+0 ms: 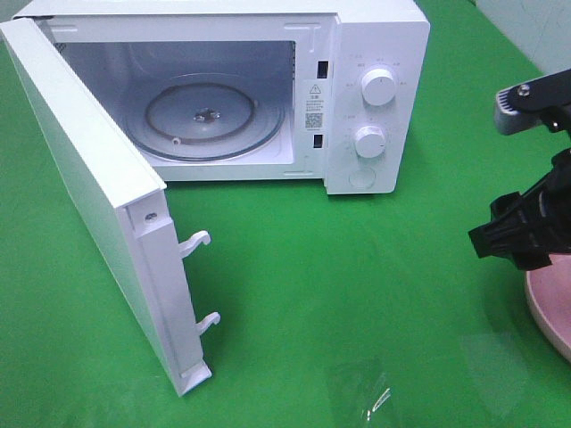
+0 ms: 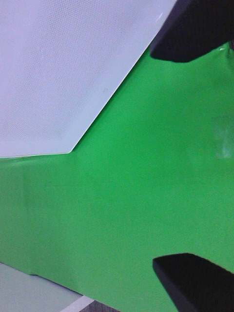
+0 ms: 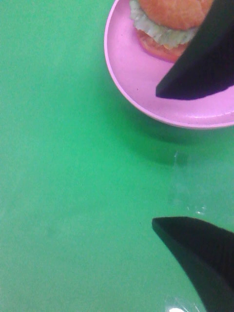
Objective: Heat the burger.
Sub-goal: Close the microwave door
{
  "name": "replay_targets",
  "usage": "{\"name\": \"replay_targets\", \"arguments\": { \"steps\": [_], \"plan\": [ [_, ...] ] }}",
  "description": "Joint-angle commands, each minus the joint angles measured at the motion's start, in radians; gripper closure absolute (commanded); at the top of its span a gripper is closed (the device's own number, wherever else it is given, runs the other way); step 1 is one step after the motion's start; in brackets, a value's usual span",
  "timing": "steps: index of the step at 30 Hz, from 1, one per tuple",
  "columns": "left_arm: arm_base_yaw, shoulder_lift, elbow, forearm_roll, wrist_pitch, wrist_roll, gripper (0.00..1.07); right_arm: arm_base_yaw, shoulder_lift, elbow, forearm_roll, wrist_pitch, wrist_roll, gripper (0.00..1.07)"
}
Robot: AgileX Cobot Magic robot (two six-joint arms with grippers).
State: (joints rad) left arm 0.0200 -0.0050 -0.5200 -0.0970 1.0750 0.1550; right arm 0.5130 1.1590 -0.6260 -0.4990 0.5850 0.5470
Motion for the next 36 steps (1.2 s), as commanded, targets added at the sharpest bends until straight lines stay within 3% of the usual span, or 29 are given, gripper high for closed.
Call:
{"name": "replay_targets", "arguments": {
  "steps": [1,4,15,30,36],
  "plan": [
    [0.002,-0.006,0.003,-0.002,-0.004,-0.009,0.07,-0.001,-0.054,-0.004,0.047,0.015,-0.079,0.31],
    [0.002,-0.006,0.003,-0.002,-0.004,-0.009,0.07,-0.001,-0.136,-0.004,0.100,0.036,-0.161,0.27],
    [0.002,-0.006,0.003,-0.002,-0.004,-0.009,0.07,-0.001,-0.363,-0.004,0.250,0.157,-0.349,0.29],
    [0.002,-0.006,0.003,-0.002,-0.004,-0.009,0.07,-0.001,-0.636,0.014,0.277,0.445,-0.374,0.31],
    [0.002,-0.006,0.003,-0.002,-0.004,-0.009,0.07,-0.001,-0.725,0.026,0.303,0.470,-0.374,0.31]
  ]
}}
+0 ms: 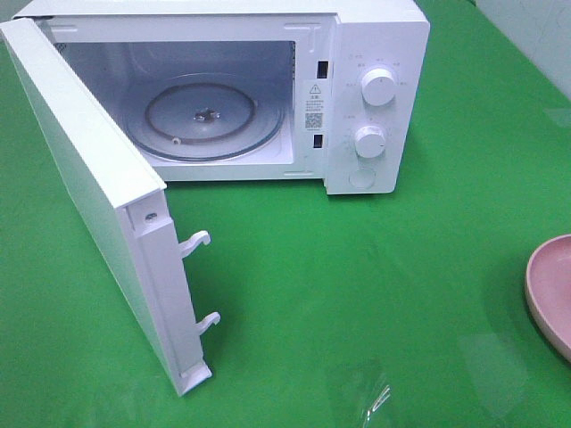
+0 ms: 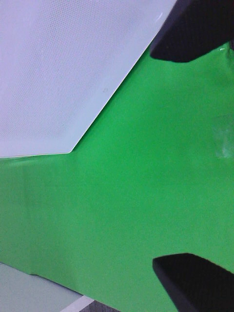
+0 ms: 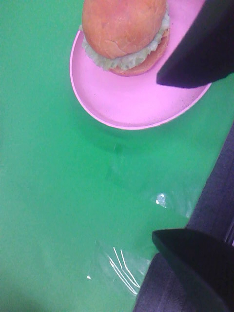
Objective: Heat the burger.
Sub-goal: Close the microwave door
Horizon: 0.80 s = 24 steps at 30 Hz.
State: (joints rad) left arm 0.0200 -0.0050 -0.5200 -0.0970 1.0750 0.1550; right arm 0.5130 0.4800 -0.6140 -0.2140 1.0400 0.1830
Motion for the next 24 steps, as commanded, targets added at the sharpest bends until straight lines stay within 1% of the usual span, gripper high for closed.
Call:
{"name": "replay_targets", "arguments": {
  "steps": [1,2,3,4,5,7,10,11,12,13,14,15,16,18,19,20,23,24],
  "plan": [
    [0.002,-0.006,0.003,-0.002,-0.004,-0.009,0.07,-0.001,-0.046,0.014,0.018,0.015,-0.010,0.31],
    [0.002,-0.006,0.003,-0.002,-0.004,-0.009,0.07,-0.001,-0.089,0.036,0.021,0.020,-0.010,0.31],
    [0.002,-0.006,0.003,-0.002,-0.004,-0.009,0.07,-0.001,-0.089,0.036,0.021,0.020,-0.010,0.31],
    [0.002,-0.006,0.003,-0.002,-0.004,-0.009,0.07,-0.002,-0.140,0.061,0.017,0.026,-0.010,0.31],
    [0.002,-0.006,0.003,-0.002,-0.004,-0.009,0.07,-0.002,-0.140,0.061,0.017,0.026,-0.010,0.31],
    [0.002,-0.006,0.003,-0.002,-0.004,-0.009,0.07,-0.013,-0.220,0.082,0.018,0.028,-0.010,0.31],
    [0.002,-0.006,0.003,-0.002,-0.004,-0.009,0.07,-0.029,-0.236,0.082,0.018,0.026,-0.010,0.31],
    [0.002,-0.006,0.003,-0.002,-0.004,-0.009,0.07,-0.071,-0.266,0.082,0.017,0.020,-0.025,0.31],
    [0.002,-0.006,0.003,-0.002,-0.004,-0.009,0.07,-0.071,-0.266,0.082,0.017,0.020,-0.025,0.31],
    [0.002,-0.006,0.003,-0.002,-0.004,-0.009,0.07,-0.122,-0.300,0.082,0.018,0.012,-0.059,0.31],
    [0.002,-0.006,0.003,-0.002,-0.004,-0.009,0.07,-0.122,-0.300,0.082,0.018,0.012,-0.059,0.31],
    [0.002,-0.006,0.003,-0.002,-0.004,-0.009,0.07,-0.167,-0.333,0.082,0.018,0.003,-0.084,0.31],
    [0.002,-0.006,0.003,-0.002,-0.004,-0.009,0.07,-0.167,-0.333,0.082,0.018,0.003,-0.084,0.31],
    [0.002,-0.006,0.003,-0.002,-0.004,-0.009,0.07,-0.213,-0.391,0.082,0.065,-0.047,-0.083,0.31],
    [0.002,-0.006,0.003,-0.002,-0.004,-0.009,0.07,-0.213,-0.391,0.082,0.065,-0.047,-0.083,0.31],
    [0.002,-0.006,0.003,-0.002,-0.004,-0.009,0.07,-0.247,-0.417,0.082,0.101,-0.069,-0.084,0.31],
    [0.002,-0.006,0.003,-0.002,-0.004,-0.009,0.07,-0.263,-0.427,0.082,0.120,-0.075,-0.084,0.31],
    [0.002,-0.006,0.003,-0.002,-0.004,-0.009,0.07,-0.290,-0.444,0.082,0.142,-0.081,-0.084,0.31]
  ]
}}
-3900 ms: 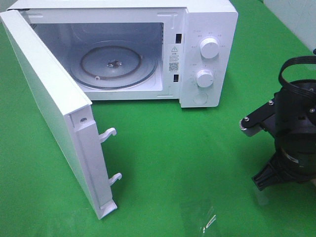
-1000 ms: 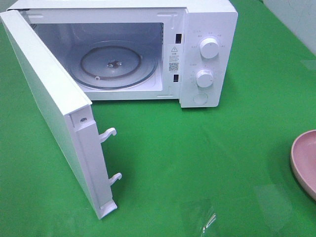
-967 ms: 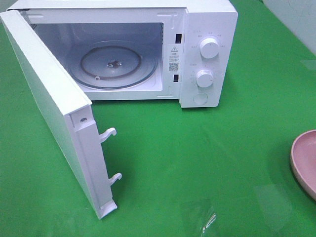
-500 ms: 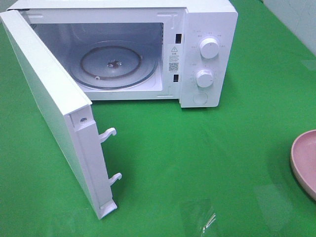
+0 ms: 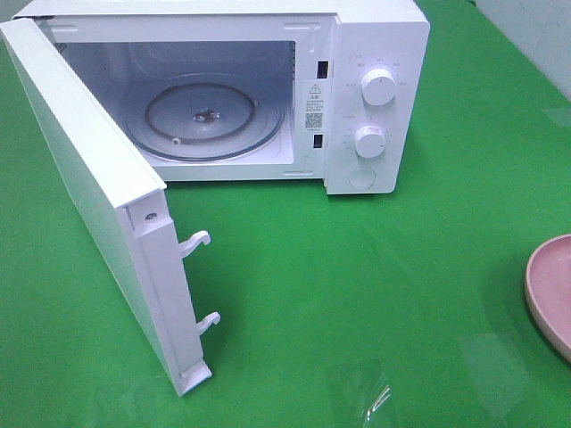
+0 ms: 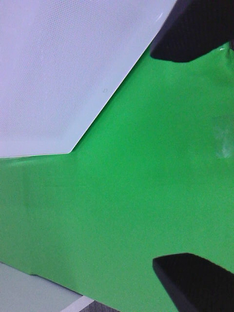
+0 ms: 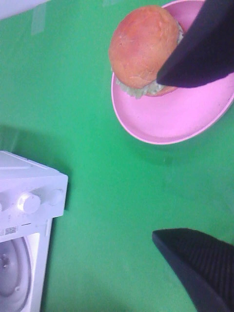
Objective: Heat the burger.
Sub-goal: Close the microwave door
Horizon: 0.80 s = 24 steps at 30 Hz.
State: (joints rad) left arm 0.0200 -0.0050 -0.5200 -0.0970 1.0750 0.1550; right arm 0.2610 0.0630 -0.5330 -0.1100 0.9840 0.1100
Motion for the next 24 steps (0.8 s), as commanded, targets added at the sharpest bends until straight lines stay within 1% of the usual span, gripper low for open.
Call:
{"name": "replay_targets", "arguments": {
  "steps": [1,2,3,4,5,11,24],
  "plan": [
    [0.002,-0.006,0.003,-0.002,-0.004,-0.009,0.07,-0.063,-0.045,0.006,0.042,-0.035,-0.011,0.31],
    [0.002,-0.006,0.003,-0.002,-0.004,-0.009,0.07,-0.063,-0.045,0.006,0.042,-0.035,-0.011,0.31],
    [0.002,-0.006,0.003,-0.002,-0.004,-0.009,0.07,-0.089,-0.074,0.028,0.041,-0.040,-0.011,0.31],
    [0.002,-0.006,0.003,-0.002,-0.004,-0.009,0.07,-0.089,-0.074,0.028,0.041,-0.040,-0.011,0.31],
    [0.002,-0.006,0.003,-0.001,-0.004,-0.009,0.07,-0.110,-0.096,0.037,0.036,-0.027,-0.011,0.31],
    [0.002,-0.006,0.003,-0.001,-0.004,-0.009,0.07,-0.148,-0.095,0.043,0.037,-0.023,-0.017,0.32],
    [0.002,-0.006,0.003,-0.001,-0.004,-0.009,0.07,-0.156,-0.095,0.040,0.037,-0.023,-0.014,0.32]
  ]
}}
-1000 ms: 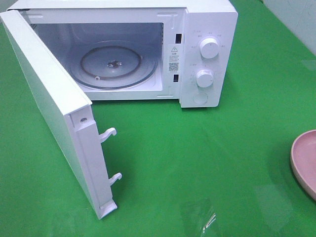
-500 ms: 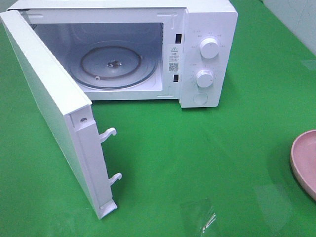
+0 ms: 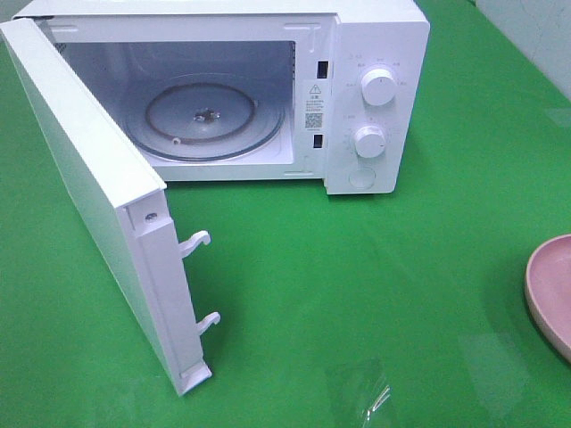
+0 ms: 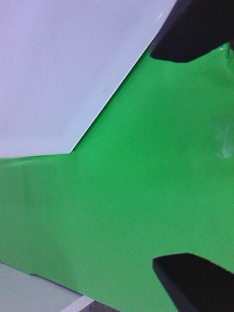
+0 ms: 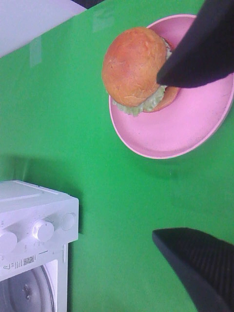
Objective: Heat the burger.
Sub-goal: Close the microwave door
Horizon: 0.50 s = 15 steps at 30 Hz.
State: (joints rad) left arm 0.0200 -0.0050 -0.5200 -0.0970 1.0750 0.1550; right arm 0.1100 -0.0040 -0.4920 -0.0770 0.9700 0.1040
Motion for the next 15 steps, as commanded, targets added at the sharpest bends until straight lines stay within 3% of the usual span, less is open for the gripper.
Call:
{"name": "replay_targets", "arguments": {
  "steps": [1,15],
  "plan": [
    [0.002,-0.006,0.003,-0.001,-0.004,-0.009,0.07,-0.005,-0.028,-0.001,0.004,-0.009,-0.008,0.32],
    [0.002,-0.006,0.003,-0.001,-0.004,-0.009,0.07,-0.005,-0.027,0.000,0.004,-0.009,-0.008,0.32]
  ]
}}
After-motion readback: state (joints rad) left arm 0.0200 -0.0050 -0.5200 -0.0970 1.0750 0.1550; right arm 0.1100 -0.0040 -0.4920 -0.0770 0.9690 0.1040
